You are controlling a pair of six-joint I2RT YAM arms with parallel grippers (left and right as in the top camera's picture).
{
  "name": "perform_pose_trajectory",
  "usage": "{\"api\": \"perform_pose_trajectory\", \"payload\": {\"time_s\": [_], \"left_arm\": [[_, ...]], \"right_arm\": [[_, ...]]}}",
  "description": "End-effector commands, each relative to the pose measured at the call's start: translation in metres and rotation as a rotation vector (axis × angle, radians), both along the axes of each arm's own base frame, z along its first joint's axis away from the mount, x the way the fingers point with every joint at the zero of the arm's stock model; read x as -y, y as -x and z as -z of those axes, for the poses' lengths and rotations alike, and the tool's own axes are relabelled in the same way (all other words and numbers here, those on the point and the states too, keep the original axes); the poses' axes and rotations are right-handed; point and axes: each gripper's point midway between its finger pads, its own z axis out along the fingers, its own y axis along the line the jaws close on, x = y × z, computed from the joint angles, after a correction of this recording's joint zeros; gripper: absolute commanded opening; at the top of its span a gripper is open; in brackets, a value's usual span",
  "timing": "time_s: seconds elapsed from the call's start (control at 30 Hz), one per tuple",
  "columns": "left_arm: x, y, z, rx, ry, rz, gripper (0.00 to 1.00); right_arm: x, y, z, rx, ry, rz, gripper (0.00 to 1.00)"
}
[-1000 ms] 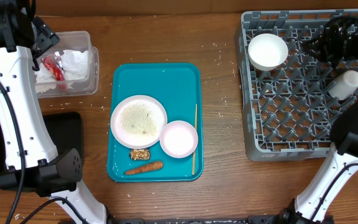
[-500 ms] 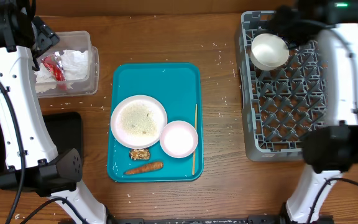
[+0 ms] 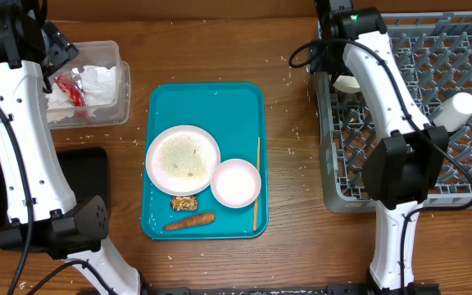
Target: Sort waste into correct bins and load items into the dishwasher
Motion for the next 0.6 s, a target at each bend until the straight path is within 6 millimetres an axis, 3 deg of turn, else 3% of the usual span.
{"api": "perform_pose_trajectory", "payload": {"time_s": [0.0, 0.4, 0.57], "left_arm": [[0.002, -0.003, 0.003, -0.004, 0.001, -0.006, 1.0], [0.002, -0.003, 0.003, -0.004, 0.001, -0.006, 1.0], [0.002, -0.003, 0.003, -0.004, 0.001, -0.006, 1.0]], "right_arm": [[0.008, -0.001, 0.002, 0.003, 0.028, 0.025, 0.69], [0.0, 0.001, -0.003, 0.004, -0.018, 0.037, 0.04], [-0.002, -0.004, -0.047, 0.097, -0.127, 0.11, 0.04]]}}
